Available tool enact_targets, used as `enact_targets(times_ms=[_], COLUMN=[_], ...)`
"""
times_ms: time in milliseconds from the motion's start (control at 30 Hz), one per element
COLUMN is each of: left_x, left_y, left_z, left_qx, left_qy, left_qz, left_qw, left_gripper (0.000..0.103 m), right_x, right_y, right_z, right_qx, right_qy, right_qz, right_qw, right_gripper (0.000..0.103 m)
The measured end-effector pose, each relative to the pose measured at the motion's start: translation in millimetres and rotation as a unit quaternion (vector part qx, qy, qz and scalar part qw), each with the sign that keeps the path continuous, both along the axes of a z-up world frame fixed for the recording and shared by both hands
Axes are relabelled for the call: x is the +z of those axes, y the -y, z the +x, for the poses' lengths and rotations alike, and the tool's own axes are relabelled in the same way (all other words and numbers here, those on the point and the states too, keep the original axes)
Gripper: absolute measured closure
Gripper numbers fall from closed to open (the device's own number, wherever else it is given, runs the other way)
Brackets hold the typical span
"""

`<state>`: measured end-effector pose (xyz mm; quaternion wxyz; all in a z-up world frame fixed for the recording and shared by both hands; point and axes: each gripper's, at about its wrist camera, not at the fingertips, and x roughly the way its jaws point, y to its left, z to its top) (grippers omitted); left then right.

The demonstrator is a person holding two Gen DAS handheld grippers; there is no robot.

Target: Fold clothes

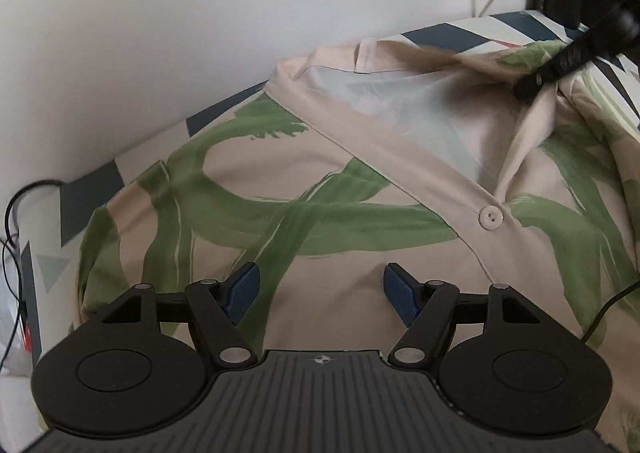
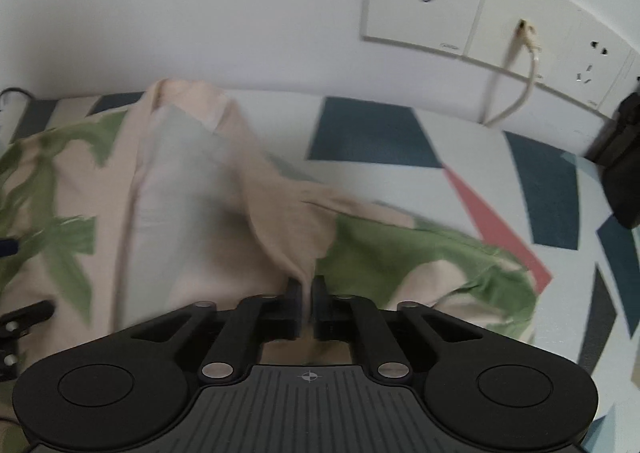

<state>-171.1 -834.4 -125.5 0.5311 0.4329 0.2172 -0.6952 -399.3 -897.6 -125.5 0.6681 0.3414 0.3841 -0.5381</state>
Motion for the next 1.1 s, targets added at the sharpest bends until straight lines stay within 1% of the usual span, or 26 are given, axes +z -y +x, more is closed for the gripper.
enact_targets(times_ms=[100, 167, 233, 333, 400, 500, 567, 600, 633, 700, 733, 767, 833, 867, 933, 1033, 1100], left_x=[-2.3, -1.8, -1.2, -0.7, -0.7, -0.6, -0.6, 0.4, 1.6, 3.9, 4.2, 4.0, 1.3, -0.1, -1.3, -3.1, -2.8], left_y=[-2.3, -0.9, 1.5, 3.0, 3.7, 5.9, 8.0, 8.5, 8.2, 8.1, 8.9, 10.3, 16.3, 19.3, 25.0, 31.4, 36.3], left_z=[1.7, 4.7, 7.4, 8.7, 8.3, 9.7, 11.2, 12.5, 14.7, 19.9, 26.2, 33.2, 51.7, 61.0, 80.7, 98.7, 101.0], left_qx=[0.002, 0.01, 0.019, 0.025, 0.024, 0.03, 0.038, 0.042, 0.046, 0.057, 0.064, 0.073, 0.101, 0.115, 0.139, 0.162, 0.168], left_qy=[-0.01, -0.025, -0.036, -0.033, -0.024, -0.016, -0.015, -0.012, -0.005, 0.007, 0.012, 0.017, 0.027, 0.033, 0.033, 0.04, 0.047], left_qz=[-0.006, 0.001, 0.007, 0.002, -0.006, -0.016, -0.022, -0.027, -0.034, -0.048, -0.053, -0.057, -0.059, -0.06, -0.065, -0.071, -0.072], left_qw=[0.9999, 0.9996, 0.9991, 0.9992, 0.9994, 0.9993, 0.9989, 0.9987, 0.9983, 0.9972, 0.9965, 0.9955, 0.9928, 0.9911, 0.9877, 0.9834, 0.9819], left_gripper=[0.033, 0.033, 0.033, 0.033, 0.033, 0.033, 0.033, 0.033, 0.033, 0.033, 0.033, 0.032, 0.032, 0.032, 0.027, 0.026, 0.026], right_x=[23.9, 36.8, 37.0, 18.4, 2.8, -12.8, -13.6, -13.4, -11.6, 0.8, 8.8, 16.8, 32.1, 35.7, 42.0, 32.6, 19.9], right_y=[4.5, 12.6, 30.3, 62.3, 78.0, 84.9, 84.3, 82.8, 78.6, 62.9, 53.9, 44.9, 23.4, 12.2, -9.7, -33.4, -41.5], right_z=[-15.7, -19.7, -15.8, -3.2, 10.9, 26.9, 33.4, 33.9, 30.6, 10.2, -2.5, -15.6, -52.8, -68.3, -98.1, -117.9, -118.6], right_qx=[-0.034, -0.049, -0.058, -0.069, -0.056, -0.048, -0.036, -0.032, -0.028, -0.041, -0.051, -0.061, -0.096, -0.116, -0.157, -0.177, -0.173], right_qy=[0.047, 0.073, 0.089, 0.107, 0.1, 0.078, 0.068, 0.069, 0.08, 0.109, 0.123, 0.136, 0.142, 0.136, 0.124, 0.102, 0.093], right_qz=[-0.042, -0.062, -0.057, -0.032, -0.017, -0.034, -0.046, -0.052, -0.062, -0.088, -0.102, -0.115, -0.143, -0.15, -0.161, -0.131, -0.113], right_qw=[0.997, 0.994, 0.993, 0.991, 0.993, 0.995, 0.996, 0.996, 0.995, 0.989, 0.986, 0.982, 0.975, 0.972, 0.966, 0.97, 0.974], right_gripper=[0.099, 0.099, 0.099, 0.099, 0.099, 0.098, 0.095, 0.087, 0.077, 0.066, 0.063, 0.063, 0.063, 0.063, 0.061, 0.06, 0.057])
